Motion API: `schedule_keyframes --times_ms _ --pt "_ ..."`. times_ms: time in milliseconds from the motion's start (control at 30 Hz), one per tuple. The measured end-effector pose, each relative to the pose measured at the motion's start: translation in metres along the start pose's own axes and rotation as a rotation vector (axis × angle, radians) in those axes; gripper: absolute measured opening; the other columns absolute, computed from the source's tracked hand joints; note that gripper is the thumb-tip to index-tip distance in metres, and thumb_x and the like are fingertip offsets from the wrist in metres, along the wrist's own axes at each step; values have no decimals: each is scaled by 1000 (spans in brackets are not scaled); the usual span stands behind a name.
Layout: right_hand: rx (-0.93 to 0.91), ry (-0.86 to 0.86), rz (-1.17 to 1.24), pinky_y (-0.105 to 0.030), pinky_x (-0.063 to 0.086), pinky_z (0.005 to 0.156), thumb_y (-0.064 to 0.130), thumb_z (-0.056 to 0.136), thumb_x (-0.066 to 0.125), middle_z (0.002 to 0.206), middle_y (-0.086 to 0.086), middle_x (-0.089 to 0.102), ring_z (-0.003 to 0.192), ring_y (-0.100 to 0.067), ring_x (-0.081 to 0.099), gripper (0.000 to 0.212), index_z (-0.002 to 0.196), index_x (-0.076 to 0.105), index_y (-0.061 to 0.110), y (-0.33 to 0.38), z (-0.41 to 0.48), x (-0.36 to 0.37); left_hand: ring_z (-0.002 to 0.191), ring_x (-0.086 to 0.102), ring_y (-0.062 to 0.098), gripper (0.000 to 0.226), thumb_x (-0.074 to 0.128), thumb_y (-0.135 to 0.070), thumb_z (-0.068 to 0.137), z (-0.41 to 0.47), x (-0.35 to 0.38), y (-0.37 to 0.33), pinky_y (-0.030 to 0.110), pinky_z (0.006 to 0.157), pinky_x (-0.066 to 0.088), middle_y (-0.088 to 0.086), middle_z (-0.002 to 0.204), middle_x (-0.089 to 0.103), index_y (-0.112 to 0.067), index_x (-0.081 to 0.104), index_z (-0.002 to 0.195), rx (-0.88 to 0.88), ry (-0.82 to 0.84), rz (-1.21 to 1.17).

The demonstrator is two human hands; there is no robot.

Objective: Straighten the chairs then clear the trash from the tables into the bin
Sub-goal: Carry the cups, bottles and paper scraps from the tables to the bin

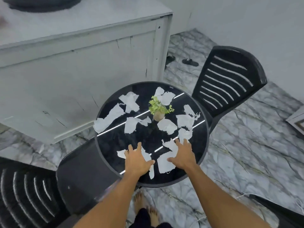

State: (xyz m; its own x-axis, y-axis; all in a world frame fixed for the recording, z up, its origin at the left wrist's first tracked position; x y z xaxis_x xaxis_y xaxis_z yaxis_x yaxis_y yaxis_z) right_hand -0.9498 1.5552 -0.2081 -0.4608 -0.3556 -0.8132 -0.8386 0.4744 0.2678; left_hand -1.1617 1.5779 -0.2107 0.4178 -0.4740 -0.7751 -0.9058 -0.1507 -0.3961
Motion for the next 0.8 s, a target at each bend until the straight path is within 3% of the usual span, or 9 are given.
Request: schedule_keyframes --times_ms 100,167,233,300,433,533,633,700,800 --pt "-37 -9 -116 -47 38 109 47 78 75 156 -8 22 145 -34 17 88 150 30 26 -2 12 12 129 34 31 60 68 -22 86 9 24 -23 34 104 42 13 146 33 -20 45 142 101 -31 9" --pt "-79 -67 -45 -35 46 98 27 85 70 135 -5 47 131 -29 41 53 134 55 17 -1 17 12 112 50 27 31 60 2 81 16 29 -34 34 92 49 10 126 51 -9 67 109 163 -34 -51" --pt "-90 -78 26 -31 51 85 5 85 60 115 -9 63 110 -26 59 26 110 69 4 -1 22 5 86 59 25 21 53 11 73 27 26 -47 36 76 52 10 93 63 -7 63 70 243 -34 -9" --pt "-74 -84 120 -34 53 84 -1 82 56 106 -14 69 99 -27 64 24 101 71 -2 -4 30 -13 69 58 23 25 53 12 71 40 14 -67 40 68 52 8 71 60 -9 56 56 298 -76 -23" --pt "-135 -149 257 -19 46 87 2 80 62 118 -7 66 106 -22 62 34 112 71 8 -12 58 -65 96 59 19 28 59 5 77 71 0 -113 32 88 50 2 104 61 -10 68 100 354 -153 -146" --pt "-212 -137 236 -15 41 89 0 78 64 139 -6 51 116 -19 54 49 126 61 13 -18 90 -93 113 56 24 55 63 0 79 92 1 -148 31 92 49 2 128 52 -20 54 130 378 -114 -103" --pt "-218 -27 90 -26 42 98 -3 80 62 162 0 13 134 -24 42 76 148 38 21 -26 116 -99 139 37 31 78 65 -3 87 110 18 -159 38 108 40 9 157 25 -20 27 154 282 16 49" --pt "-247 34 -9 -29 49 83 -5 80 60 157 -3 21 121 -29 52 69 142 41 18 -31 128 -96 137 40 31 68 63 -7 89 115 31 -158 36 106 43 12 156 25 -18 34 150 281 35 166" --pt "-307 12 -67 -32 52 77 -5 81 60 119 -6 53 101 -27 58 36 113 59 10 -36 130 -87 113 56 26 28 61 -2 86 110 40 -157 32 90 49 10 128 52 -9 65 112 302 -13 220"
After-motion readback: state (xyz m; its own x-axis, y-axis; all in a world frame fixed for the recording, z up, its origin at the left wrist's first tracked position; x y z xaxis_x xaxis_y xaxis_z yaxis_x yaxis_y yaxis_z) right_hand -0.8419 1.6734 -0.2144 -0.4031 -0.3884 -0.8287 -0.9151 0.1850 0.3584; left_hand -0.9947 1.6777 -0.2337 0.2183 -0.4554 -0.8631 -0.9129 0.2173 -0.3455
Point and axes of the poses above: each hand's wrist, its own z-axis towards the middle knuckle, its own x-axis out of the palm, y = z × x, the point moved 4 cm from there along z, towards the middle knuckle
